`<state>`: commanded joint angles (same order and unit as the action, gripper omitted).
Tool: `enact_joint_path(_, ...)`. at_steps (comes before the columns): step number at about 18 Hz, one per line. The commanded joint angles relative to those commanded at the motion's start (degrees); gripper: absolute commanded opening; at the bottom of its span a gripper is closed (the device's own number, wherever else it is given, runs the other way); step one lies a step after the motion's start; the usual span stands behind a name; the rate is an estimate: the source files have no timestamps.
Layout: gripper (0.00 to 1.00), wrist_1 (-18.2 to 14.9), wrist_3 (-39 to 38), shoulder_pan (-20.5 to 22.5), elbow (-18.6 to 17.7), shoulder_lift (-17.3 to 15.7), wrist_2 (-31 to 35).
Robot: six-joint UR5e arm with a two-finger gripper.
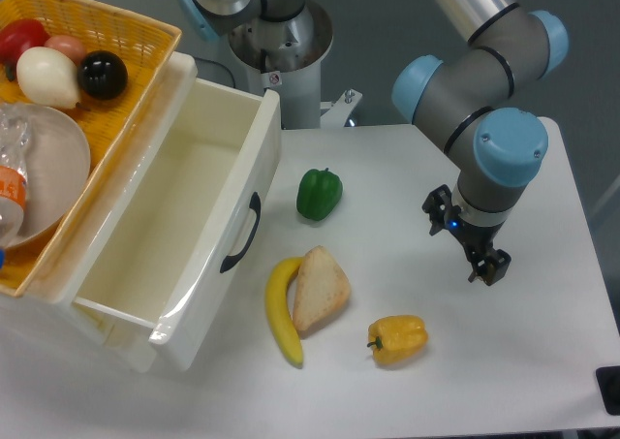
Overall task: Pick up the yellow pepper
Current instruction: 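Move the open gripper down over the yellow bell pepper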
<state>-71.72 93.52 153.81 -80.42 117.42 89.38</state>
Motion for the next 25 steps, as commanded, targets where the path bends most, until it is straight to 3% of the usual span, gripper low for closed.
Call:
enact_joint_path(4,1.0,0.61,0.26,0.0,0.0,0.26,-1.13)
enact_joint_path(7,1.0,0.96,-0.09,-0.18,-1.48,0.7,-6.14)
enact_joint_path(10,1.0,8.5,-2.53,0.17,-5.78,0.7,-10.01)
enact_joint_path(12,1.0,9.76,-3.16,0.09,-6.68,0.88,-10.02)
enact_joint_path(20,1.0,10.11,-3.95,-0.87,-3.69,4.74,-9.93)
enact_joint_path(25,1.0,10.2,-3.16,-2.89,0.7,8.17,-10.02)
